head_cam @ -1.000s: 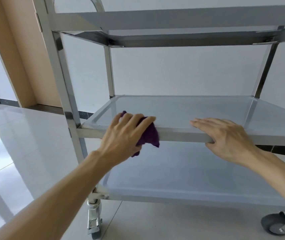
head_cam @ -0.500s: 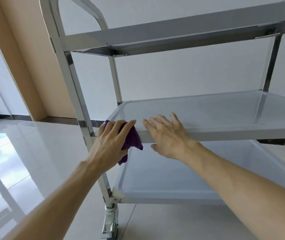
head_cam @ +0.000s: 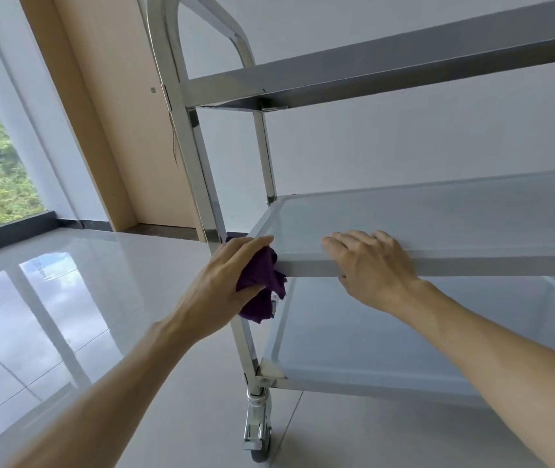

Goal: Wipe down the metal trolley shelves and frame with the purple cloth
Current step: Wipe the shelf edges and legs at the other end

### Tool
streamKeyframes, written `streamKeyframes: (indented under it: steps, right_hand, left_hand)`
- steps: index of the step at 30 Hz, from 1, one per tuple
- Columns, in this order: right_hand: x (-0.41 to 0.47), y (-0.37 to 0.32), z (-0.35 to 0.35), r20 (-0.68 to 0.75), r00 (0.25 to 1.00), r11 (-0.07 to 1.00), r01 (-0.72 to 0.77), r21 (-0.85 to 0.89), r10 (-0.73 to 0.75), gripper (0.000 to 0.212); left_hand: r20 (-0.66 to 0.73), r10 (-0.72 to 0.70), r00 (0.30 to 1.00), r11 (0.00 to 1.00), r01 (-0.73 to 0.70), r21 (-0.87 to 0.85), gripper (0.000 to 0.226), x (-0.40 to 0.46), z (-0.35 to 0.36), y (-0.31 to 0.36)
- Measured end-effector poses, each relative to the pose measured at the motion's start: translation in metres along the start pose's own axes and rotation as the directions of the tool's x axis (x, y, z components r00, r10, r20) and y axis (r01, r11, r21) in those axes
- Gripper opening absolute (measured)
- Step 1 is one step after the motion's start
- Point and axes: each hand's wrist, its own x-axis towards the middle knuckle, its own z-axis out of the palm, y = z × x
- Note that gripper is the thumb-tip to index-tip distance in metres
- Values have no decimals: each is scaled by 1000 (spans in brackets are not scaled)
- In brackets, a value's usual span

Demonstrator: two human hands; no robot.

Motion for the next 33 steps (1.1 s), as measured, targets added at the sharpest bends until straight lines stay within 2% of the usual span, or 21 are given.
streamKeyframes:
  steps: [2,4,6,8,10,12,15,19,23,25,28,30,33]
  right_hand:
    - [1,-1,0,-6,1000,1000,-2,-6,2,43]
    - [2,-2,1,-18,1000,1000,-2,-17,1,41]
    - [3,-2,4,-34,999,1000,9,-29,-10,37]
    - [2,-1,6,-53,998,999,20,-34,-21,36]
    - [0,0,8,-76,997,999,29,-39,-32,38]
    - [-2,0,9,-95,995,999,34,-41,-38,43]
    - [0,0,6,-123,992,999,39,-11,-40,46]
    - [3,-1,5,-139,990,1000,18,-1,-18,41]
    - [-1,2,11,-179,983,999,41,15,-38,45]
    - [-3,3,12,-206,978,998,52,21,-46,49]
    - [-3,2,15,-225,973,997,67,27,-59,53]
    - [-4,1,16,-237,970,998,66,21,-60,54]
    - [-5,-2,15,-248,967,997,68,23,-60,51]
  left_hand:
    - [-116,-65,991,995,55,-87,68,-10,-15,3]
    - [-263,-208,942,962,148,-230,65,-18,-29,5]
    - [-393,-390,833,881,213,-422,59,-19,-44,5]
    - [-438,-530,726,794,244,-557,56,-14,-52,-2]
    - [-367,-622,692,699,279,-658,58,-10,-50,-10]
    - [-257,-646,718,644,333,-689,59,-4,-35,-13]
    - [-166,-606,778,679,398,-617,65,1,-3,-19]
    - [-101,-632,768,607,410,-681,76,-6,26,-33]
    - [-85,-618,781,636,434,-638,89,-27,48,-45]
    - [-76,-630,773,640,462,-613,86,-42,66,-49]
    - [-57,-708,704,606,564,-561,74,-76,106,-48]
    - [-8,-785,619,522,655,-547,73,-101,133,-44]
    - [96,-834,543,423,742,-519,68,-128,158,-43]
